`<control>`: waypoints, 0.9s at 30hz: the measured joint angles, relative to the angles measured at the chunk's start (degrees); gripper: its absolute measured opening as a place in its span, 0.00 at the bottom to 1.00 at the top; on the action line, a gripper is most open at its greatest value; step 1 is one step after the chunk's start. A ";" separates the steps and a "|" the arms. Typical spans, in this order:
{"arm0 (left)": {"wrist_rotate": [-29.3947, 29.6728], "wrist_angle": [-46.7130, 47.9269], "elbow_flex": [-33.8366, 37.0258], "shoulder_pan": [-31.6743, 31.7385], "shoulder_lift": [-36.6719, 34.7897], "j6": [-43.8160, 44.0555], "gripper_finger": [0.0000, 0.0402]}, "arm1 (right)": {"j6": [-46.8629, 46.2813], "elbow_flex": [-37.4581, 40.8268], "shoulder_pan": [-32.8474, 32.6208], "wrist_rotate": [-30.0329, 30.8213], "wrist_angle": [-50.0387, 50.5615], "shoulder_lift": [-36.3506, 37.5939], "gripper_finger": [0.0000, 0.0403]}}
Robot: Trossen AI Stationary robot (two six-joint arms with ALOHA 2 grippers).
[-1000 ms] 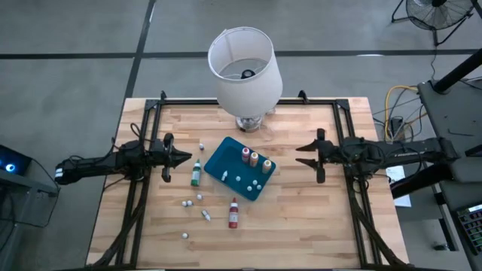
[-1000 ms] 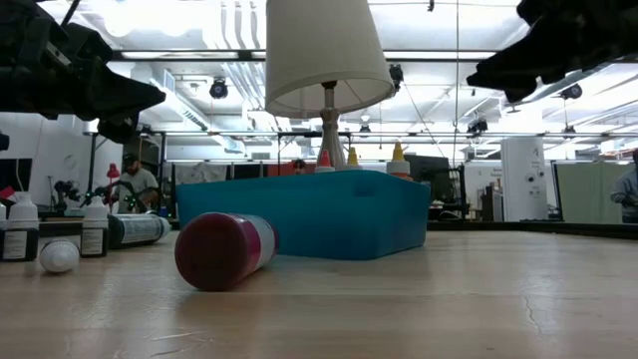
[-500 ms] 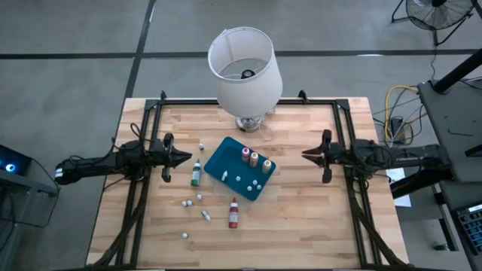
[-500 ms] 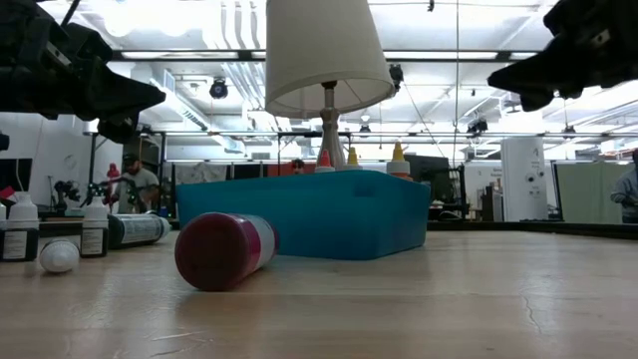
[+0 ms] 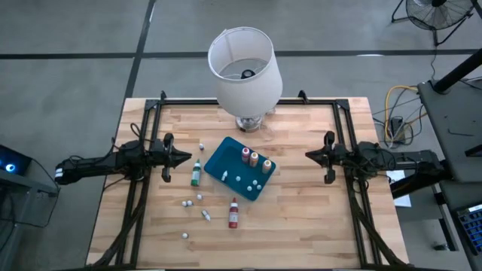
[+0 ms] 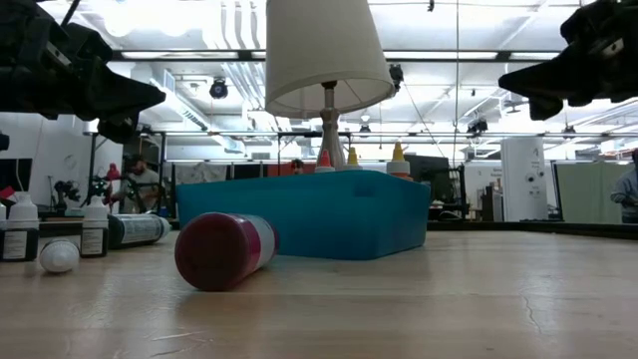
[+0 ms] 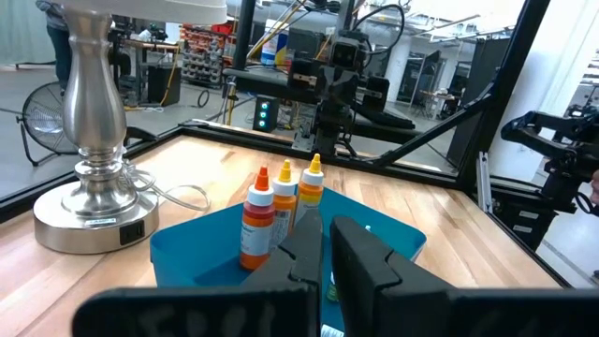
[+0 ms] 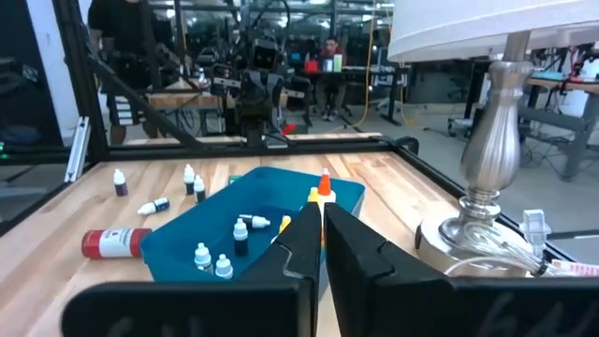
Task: Pick & Place food coloring
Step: Put the small black food coloring bottle into the blue container
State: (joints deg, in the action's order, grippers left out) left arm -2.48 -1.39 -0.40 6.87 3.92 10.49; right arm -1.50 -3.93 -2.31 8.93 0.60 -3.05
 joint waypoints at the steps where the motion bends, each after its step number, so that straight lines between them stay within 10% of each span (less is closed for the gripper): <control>1: 0.00 0.00 0.00 -0.02 0.00 -0.01 0.00 | -0.01 0.34 0.00 -0.09 -0.10 0.65 0.02; 27: 0.00 -0.01 -0.01 -0.01 0.00 -0.01 0.00 | -2.68 3.44 -0.04 -7.85 -2.20 2.83 0.02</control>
State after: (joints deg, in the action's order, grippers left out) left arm -2.48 -1.40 -0.42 6.86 3.92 10.48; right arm -4.17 -0.49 -2.35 1.08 -1.60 -0.23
